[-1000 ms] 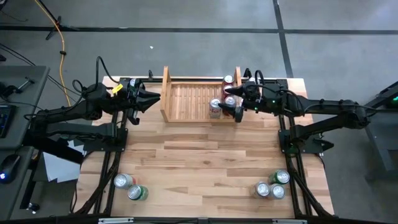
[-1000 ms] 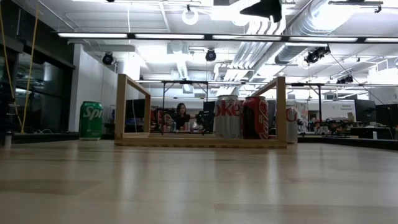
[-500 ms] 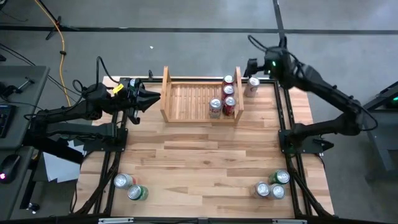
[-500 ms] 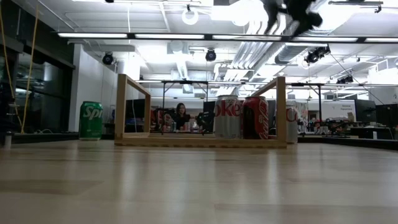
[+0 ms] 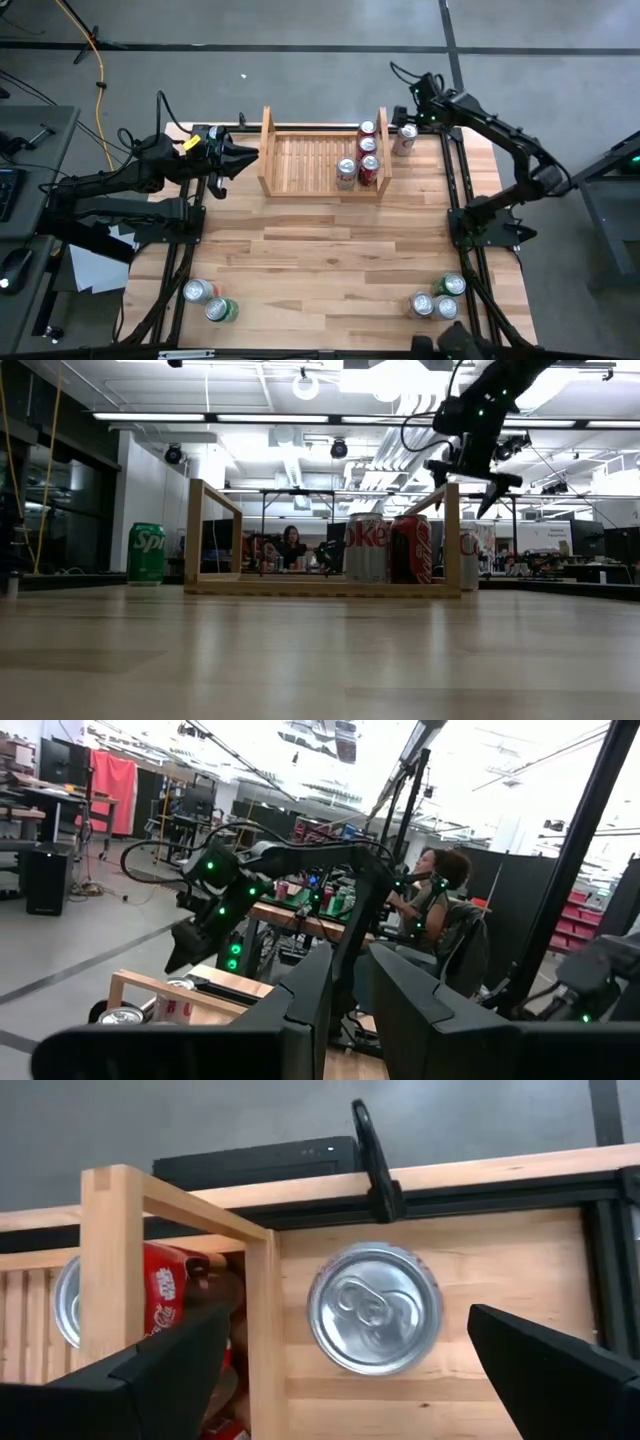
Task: Place canned beverage on shelf
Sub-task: Put the top red-silver soda can aligned with the other red-silver soda can on the shelf
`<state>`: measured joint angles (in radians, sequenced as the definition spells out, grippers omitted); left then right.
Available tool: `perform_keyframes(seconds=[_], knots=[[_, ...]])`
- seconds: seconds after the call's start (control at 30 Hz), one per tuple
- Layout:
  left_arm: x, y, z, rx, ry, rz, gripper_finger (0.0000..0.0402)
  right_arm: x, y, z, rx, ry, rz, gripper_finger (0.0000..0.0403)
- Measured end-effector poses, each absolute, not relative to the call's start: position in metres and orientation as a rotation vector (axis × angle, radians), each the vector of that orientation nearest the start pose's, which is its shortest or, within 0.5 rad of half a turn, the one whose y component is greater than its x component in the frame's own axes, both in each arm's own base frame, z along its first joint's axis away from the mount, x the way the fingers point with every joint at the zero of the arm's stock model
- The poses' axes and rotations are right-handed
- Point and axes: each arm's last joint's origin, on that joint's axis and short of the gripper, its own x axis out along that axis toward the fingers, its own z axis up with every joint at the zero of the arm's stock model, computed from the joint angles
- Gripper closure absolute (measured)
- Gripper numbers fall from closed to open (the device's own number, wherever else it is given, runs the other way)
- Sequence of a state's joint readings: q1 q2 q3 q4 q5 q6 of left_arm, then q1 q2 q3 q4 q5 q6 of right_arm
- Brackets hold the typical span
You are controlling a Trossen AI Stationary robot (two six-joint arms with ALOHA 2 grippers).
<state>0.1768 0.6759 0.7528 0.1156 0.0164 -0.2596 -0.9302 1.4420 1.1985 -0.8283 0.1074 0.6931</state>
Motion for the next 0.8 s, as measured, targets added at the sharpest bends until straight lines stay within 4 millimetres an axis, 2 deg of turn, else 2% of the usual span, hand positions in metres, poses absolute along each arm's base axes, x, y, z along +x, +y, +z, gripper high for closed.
perform_keyframes(seconds=[0.33,0.8], knots=[[0.146,0.026,0.366,-0.240,-0.211,0.137,0.0341,0.177,-0.240,0.259,1.004,0.720,-1.387,0.0006],[0.146,0.026,0.366,-0.240,-0.212,0.137,0.0341,0.187,-0.252,0.230,1.046,0.797,-1.417,0.0006]])
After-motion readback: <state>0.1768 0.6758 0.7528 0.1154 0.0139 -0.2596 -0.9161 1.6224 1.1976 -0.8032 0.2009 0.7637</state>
